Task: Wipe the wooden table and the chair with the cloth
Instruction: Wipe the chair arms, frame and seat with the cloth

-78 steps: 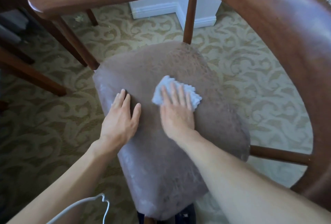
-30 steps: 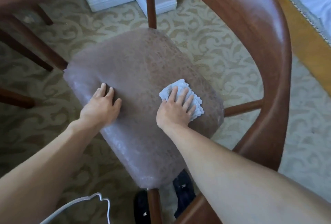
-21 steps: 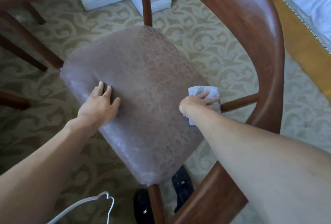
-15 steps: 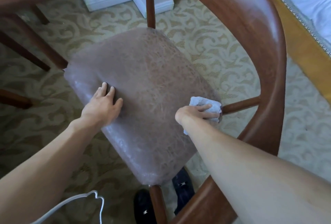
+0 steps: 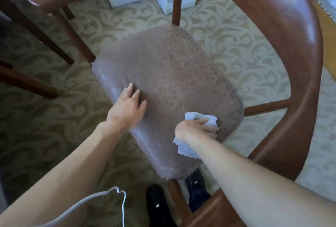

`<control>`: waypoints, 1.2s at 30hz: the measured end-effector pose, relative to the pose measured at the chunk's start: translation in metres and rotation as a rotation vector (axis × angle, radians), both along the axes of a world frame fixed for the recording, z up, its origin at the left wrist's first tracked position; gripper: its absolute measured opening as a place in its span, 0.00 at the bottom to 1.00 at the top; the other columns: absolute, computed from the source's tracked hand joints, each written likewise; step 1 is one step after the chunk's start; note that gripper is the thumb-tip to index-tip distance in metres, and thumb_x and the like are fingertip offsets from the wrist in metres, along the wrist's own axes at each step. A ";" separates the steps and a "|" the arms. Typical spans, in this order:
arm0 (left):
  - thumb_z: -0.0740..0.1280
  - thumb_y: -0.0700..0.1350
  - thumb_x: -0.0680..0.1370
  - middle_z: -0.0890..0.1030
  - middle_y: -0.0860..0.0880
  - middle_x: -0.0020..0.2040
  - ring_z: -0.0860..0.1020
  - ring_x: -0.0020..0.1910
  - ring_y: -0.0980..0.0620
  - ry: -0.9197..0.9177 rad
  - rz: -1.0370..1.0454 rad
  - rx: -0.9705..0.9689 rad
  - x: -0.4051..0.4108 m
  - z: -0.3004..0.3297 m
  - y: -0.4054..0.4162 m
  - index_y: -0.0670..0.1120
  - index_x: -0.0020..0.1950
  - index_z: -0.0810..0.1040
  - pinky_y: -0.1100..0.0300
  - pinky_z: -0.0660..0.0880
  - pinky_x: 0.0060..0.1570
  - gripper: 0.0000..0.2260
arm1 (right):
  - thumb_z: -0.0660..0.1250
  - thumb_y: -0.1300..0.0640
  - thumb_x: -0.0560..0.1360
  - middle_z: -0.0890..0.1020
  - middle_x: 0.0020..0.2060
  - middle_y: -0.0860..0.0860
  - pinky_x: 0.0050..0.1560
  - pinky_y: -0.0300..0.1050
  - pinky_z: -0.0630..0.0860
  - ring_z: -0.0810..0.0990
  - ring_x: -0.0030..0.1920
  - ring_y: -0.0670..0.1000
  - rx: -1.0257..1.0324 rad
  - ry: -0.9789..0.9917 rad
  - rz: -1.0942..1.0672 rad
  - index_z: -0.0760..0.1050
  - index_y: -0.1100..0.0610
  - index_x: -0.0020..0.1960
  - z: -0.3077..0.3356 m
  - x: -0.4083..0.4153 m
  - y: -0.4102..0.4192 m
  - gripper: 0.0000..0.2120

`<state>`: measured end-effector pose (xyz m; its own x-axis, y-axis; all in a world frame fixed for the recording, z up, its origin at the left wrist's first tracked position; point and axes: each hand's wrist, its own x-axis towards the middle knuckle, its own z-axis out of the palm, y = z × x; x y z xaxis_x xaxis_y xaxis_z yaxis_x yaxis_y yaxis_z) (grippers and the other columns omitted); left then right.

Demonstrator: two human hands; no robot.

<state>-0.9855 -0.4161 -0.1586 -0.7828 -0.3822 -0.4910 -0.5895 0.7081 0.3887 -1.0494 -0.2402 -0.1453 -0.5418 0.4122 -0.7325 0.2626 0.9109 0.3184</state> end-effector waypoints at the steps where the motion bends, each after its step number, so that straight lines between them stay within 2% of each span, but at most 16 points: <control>1: 0.57 0.53 0.85 0.50 0.46 0.85 0.50 0.83 0.47 0.016 0.017 0.001 0.004 0.000 0.004 0.43 0.83 0.58 0.53 0.53 0.79 0.28 | 0.63 0.51 0.82 0.39 0.77 0.72 0.78 0.66 0.49 0.44 0.79 0.72 -0.040 -0.065 0.003 0.30 0.64 0.79 0.003 0.015 -0.008 0.46; 3: 0.58 0.53 0.85 0.52 0.48 0.85 0.52 0.83 0.49 0.049 0.027 0.005 0.011 0.002 0.013 0.43 0.82 0.61 0.54 0.56 0.77 0.27 | 0.63 0.50 0.82 0.38 0.77 0.73 0.77 0.68 0.50 0.43 0.78 0.74 -0.229 -0.062 0.085 0.32 0.64 0.79 -0.001 0.052 -0.024 0.46; 6: 0.60 0.51 0.85 0.55 0.47 0.84 0.54 0.83 0.49 0.105 0.010 0.026 0.021 0.002 0.025 0.42 0.81 0.63 0.55 0.57 0.77 0.26 | 0.64 0.53 0.82 0.32 0.76 0.71 0.78 0.63 0.51 0.38 0.78 0.72 -0.278 0.000 0.174 0.29 0.63 0.79 -0.010 0.092 -0.036 0.47; 10: 0.58 0.50 0.86 0.59 0.45 0.83 0.54 0.83 0.47 0.152 -0.040 0.007 0.032 0.000 0.035 0.41 0.79 0.66 0.57 0.53 0.79 0.24 | 0.56 0.55 0.83 0.33 0.79 0.64 0.79 0.58 0.42 0.35 0.80 0.64 -0.487 0.114 0.729 0.34 0.57 0.82 -0.004 0.075 -0.034 0.37; 12: 0.56 0.48 0.86 0.63 0.44 0.82 0.56 0.82 0.45 0.183 -0.111 -0.021 0.041 -0.002 0.044 0.43 0.78 0.70 0.55 0.54 0.79 0.20 | 0.54 0.57 0.84 0.36 0.81 0.59 0.79 0.62 0.42 0.37 0.81 0.61 -0.472 0.128 0.919 0.39 0.53 0.83 0.004 0.049 -0.025 0.33; 14: 0.58 0.49 0.86 0.64 0.46 0.81 0.59 0.81 0.45 0.220 -0.044 0.014 0.051 0.000 0.055 0.47 0.77 0.71 0.51 0.63 0.77 0.20 | 0.59 0.59 0.81 0.41 0.82 0.58 0.79 0.65 0.45 0.41 0.82 0.61 -0.389 0.136 1.050 0.44 0.52 0.83 0.012 0.030 -0.018 0.36; 16: 0.61 0.49 0.85 0.63 0.46 0.82 0.61 0.81 0.45 0.234 -0.058 0.013 0.062 0.000 0.069 0.48 0.77 0.72 0.47 0.67 0.75 0.20 | 0.66 0.60 0.79 0.53 0.80 0.61 0.77 0.60 0.55 0.52 0.80 0.62 -0.265 0.185 1.113 0.56 0.56 0.81 0.017 0.021 -0.011 0.34; 18: 0.61 0.49 0.84 0.62 0.48 0.82 0.60 0.81 0.46 0.209 -0.087 0.002 0.071 -0.003 0.079 0.48 0.76 0.72 0.47 0.67 0.75 0.20 | 0.70 0.60 0.75 0.68 0.72 0.60 0.67 0.55 0.69 0.68 0.72 0.61 -0.200 0.189 1.031 0.69 0.59 0.72 0.024 0.008 0.000 0.26; 20: 0.62 0.48 0.83 0.60 0.49 0.83 0.58 0.82 0.48 0.194 -0.071 -0.017 0.075 -0.004 0.082 0.49 0.77 0.72 0.50 0.68 0.74 0.21 | 0.72 0.61 0.72 0.78 0.59 0.57 0.52 0.51 0.76 0.79 0.56 0.60 -0.213 0.107 0.842 0.76 0.58 0.58 0.030 -0.006 0.013 0.15; 22: 0.63 0.46 0.82 0.56 0.49 0.84 0.55 0.82 0.49 0.177 -0.034 -0.057 0.078 -0.004 0.083 0.48 0.79 0.69 0.52 0.69 0.72 0.24 | 0.69 0.62 0.73 0.77 0.41 0.55 0.36 0.45 0.73 0.77 0.37 0.57 -0.196 0.017 0.719 0.74 0.59 0.45 0.029 -0.015 0.025 0.04; 24: 0.63 0.47 0.82 0.51 0.48 0.85 0.51 0.83 0.49 0.134 0.033 -0.088 0.081 -0.004 0.083 0.47 0.81 0.63 0.53 0.69 0.72 0.27 | 0.69 0.62 0.74 0.72 0.33 0.56 0.26 0.44 0.69 0.74 0.28 0.56 -0.163 -0.041 0.691 0.70 0.61 0.39 0.029 -0.012 0.027 0.09; 25: 0.63 0.48 0.83 0.49 0.48 0.85 0.49 0.83 0.49 0.115 0.066 -0.087 0.082 -0.004 0.083 0.46 0.82 0.60 0.53 0.70 0.71 0.28 | 0.70 0.61 0.73 0.72 0.32 0.57 0.25 0.44 0.70 0.76 0.28 0.56 -0.165 -0.071 0.711 0.68 0.61 0.37 0.029 -0.007 0.024 0.12; 27: 0.63 0.48 0.83 0.48 0.49 0.85 0.48 0.83 0.49 0.110 0.101 -0.052 0.083 -0.005 0.082 0.46 0.83 0.58 0.53 0.70 0.71 0.29 | 0.72 0.61 0.71 0.74 0.33 0.56 0.32 0.45 0.75 0.80 0.35 0.57 -0.169 -0.138 0.806 0.68 0.60 0.35 0.029 0.008 0.015 0.14; 32: 0.62 0.45 0.84 0.55 0.49 0.84 0.54 0.82 0.51 0.181 0.168 0.007 0.082 -0.003 0.074 0.43 0.81 0.63 0.57 0.64 0.75 0.26 | 0.69 0.64 0.75 0.78 0.39 0.55 0.52 0.49 0.78 0.82 0.55 0.59 -0.257 -0.265 1.088 0.69 0.60 0.36 0.028 0.037 0.003 0.12; 34: 0.62 0.44 0.84 0.58 0.49 0.83 0.56 0.82 0.51 0.205 0.190 0.010 0.082 -0.002 0.072 0.42 0.80 0.65 0.58 0.64 0.75 0.24 | 0.67 0.69 0.75 0.81 0.54 0.59 0.51 0.49 0.74 0.81 0.60 0.62 -0.342 -0.259 1.164 0.67 0.59 0.39 0.028 0.044 -0.001 0.11; 36: 0.62 0.43 0.83 0.61 0.48 0.82 0.60 0.81 0.50 0.245 0.241 0.018 0.083 -0.001 0.072 0.41 0.79 0.68 0.58 0.65 0.74 0.23 | 0.67 0.70 0.75 0.79 0.57 0.61 0.47 0.50 0.72 0.80 0.59 0.64 -0.440 -0.225 1.231 0.67 0.59 0.43 0.025 0.050 -0.004 0.11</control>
<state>-0.9021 -0.3444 -0.1597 -0.7667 -0.5636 -0.3074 -0.6264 0.5520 0.5504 -0.9998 -0.2439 -0.1202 -0.2380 -0.5505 -0.8002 -0.8227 0.5521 -0.1351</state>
